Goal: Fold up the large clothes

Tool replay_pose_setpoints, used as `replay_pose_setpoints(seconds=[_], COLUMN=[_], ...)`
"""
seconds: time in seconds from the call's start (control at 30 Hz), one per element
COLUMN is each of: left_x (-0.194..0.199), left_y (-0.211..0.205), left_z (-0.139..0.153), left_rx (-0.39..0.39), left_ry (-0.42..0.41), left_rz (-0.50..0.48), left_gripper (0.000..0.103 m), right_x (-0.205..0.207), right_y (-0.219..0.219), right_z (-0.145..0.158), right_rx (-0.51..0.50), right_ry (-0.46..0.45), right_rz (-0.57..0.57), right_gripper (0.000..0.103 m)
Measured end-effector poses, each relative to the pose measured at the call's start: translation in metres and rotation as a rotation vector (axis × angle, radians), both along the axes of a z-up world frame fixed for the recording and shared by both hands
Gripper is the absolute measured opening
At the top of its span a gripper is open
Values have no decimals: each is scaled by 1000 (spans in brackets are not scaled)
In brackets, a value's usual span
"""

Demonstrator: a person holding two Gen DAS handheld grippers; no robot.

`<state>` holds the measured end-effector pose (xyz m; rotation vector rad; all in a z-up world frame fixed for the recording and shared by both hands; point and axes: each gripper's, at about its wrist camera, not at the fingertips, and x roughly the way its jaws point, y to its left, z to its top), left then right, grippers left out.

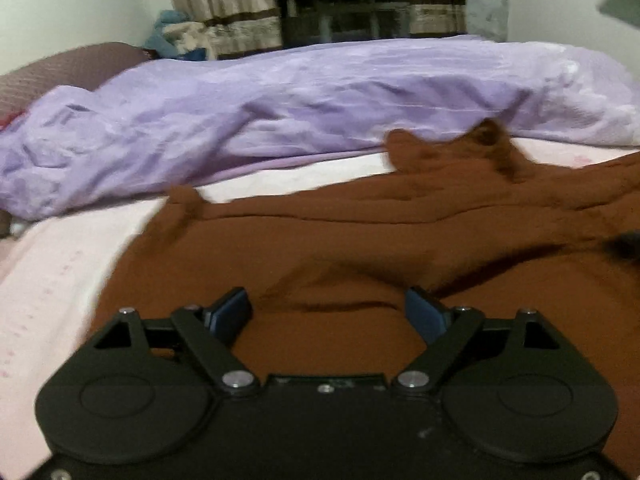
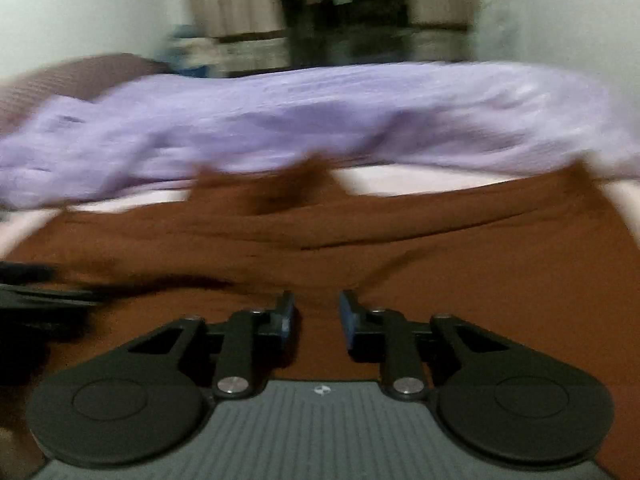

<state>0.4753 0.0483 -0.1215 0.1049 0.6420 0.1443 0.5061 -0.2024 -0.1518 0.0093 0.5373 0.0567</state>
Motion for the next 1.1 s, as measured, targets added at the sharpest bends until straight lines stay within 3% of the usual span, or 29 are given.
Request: replay_pose_setpoints(seconds=[0.1, 0.13, 0.17, 0.27, 0.3, 0.4, 0.5, 0.53, 0.57, 0.73, 0.8, 0.87, 0.93, 1.1], left_x=[-7, -8, -9, -12, -14, -22, -28, -32, -38, -84, -92, -96, -98, -98], left_y=[35, 48, 60, 92, 99, 115, 124, 121, 115, 33, 0, -25, -43, -55], left_z=[5, 6, 6, 2, 1, 4, 15, 21, 28, 56, 53, 43, 33, 14], left_rx=[-70, -78, -84, -156, -147, -169, -221, -244, -262, -195, -190, -149, -73, 25], left_ry=[14, 14, 17, 39, 40, 56, 63, 53, 31, -40, 16, 46, 59, 84], left_rz=[44, 86, 116, 117, 140, 166, 226, 261, 256, 47, -57, -95, -91, -86], left_gripper=[94, 94, 94, 96, 103, 103, 98, 97, 97, 98, 98, 98, 97, 102], right_x=[0, 0, -1, -1, 0, -5, -21, -22, -29, -74, -86, -89, -89, -84], right_y=[-52, -67, -76, -100, -106, -116, -107, -102, -91, -12, 18, 38, 52, 60], right_z=[-2, -2, -1, 3, 4, 6, 23, 29, 36, 57, 54, 46, 34, 11], right_rx=[111, 135, 139, 188, 187, 189, 163, 163, 172, 184, 192, 197, 199, 179], right_ry=[23, 30, 34, 35, 33, 54, 25, 13, -4, -76, -56, -23, 31, 100], right_rz=[-62, -77, -92, -134, -168, -181, -202, -213, -200, 10, 61, 95, 116, 103], right_gripper=[15, 2, 0, 0, 0, 0, 20, 28, 28, 28, 28, 28, 28, 21])
